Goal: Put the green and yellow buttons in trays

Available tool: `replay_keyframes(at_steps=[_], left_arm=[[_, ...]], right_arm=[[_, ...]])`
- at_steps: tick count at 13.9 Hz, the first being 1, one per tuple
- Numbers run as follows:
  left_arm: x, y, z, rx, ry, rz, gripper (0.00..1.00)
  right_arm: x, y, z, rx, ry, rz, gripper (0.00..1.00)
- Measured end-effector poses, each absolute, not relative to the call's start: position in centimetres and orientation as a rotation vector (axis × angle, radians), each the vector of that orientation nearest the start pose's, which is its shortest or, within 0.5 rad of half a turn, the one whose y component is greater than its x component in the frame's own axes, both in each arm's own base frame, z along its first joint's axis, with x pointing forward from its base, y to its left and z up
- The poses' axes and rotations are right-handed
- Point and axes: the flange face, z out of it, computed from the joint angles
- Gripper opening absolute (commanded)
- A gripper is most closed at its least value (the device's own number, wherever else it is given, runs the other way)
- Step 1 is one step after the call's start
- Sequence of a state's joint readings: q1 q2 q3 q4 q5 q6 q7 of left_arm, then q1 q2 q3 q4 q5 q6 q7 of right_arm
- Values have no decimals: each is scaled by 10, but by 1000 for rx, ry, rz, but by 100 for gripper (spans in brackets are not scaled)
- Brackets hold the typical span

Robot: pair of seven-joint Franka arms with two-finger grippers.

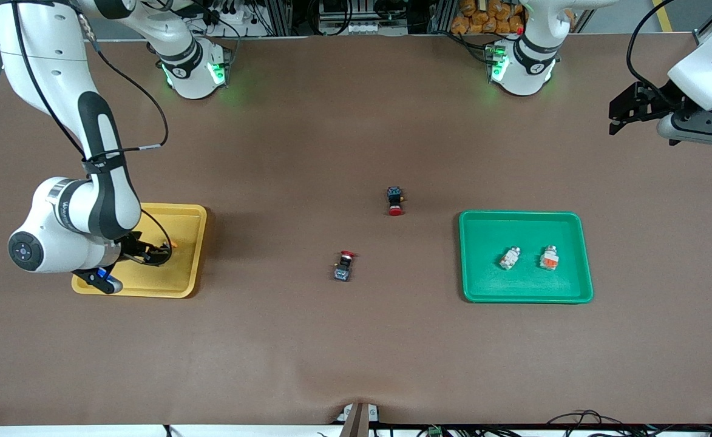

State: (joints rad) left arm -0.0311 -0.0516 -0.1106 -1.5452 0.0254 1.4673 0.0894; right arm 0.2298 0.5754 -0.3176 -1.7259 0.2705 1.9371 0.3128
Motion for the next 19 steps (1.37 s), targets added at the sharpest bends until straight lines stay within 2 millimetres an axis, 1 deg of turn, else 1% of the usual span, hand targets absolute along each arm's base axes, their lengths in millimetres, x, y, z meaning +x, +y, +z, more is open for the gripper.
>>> replay_keyframes(at_steps=[3, 4, 5, 6, 8, 10, 13, 15, 16, 17, 18, 19], left_arm=[[524, -72, 654, -3098, 268, 45, 100], [525, -71, 652, -3099, 250, 48, 100], [525, -70, 651, -3100, 240, 51, 100], [526, -70, 650, -3100, 236, 54, 100], [530, -69, 645, -3101, 234, 70, 100], [534, -70, 637, -3101, 234, 92, 100], [536, -70, 635, -3101, 235, 99, 100], [536, -70, 636, -3101, 233, 95, 100], [536, -70, 636, -3101, 232, 95, 100], [536, -69, 636, -3102, 230, 96, 100], [536, -68, 635, -3102, 226, 97, 100], [537, -65, 634, -3103, 218, 100, 100]], right_arm=[[629, -20, 253, -2966, 783, 538, 100], [629, -19, 262, -2960, 776, 554, 100], [629, -16, 274, -2953, 766, 566, 100], [631, -14, 291, -2946, 750, 577, 100], [639, -7, 338, -2938, 711, 560, 100], [650, 0, 387, -2941, 671, 483, 100], [660, 3, 447, -2943, 638, 341, 100], [662, 7, 486, -2944, 602, 296, 100], [663, 11, 504, -2942, 579, 270, 100], [664, 15, 517, -2927, 550, 252, 100], [664, 15, 526, -2900, 523, 241, 100], [663, 9, 532, -2871, 507, 235, 100]])
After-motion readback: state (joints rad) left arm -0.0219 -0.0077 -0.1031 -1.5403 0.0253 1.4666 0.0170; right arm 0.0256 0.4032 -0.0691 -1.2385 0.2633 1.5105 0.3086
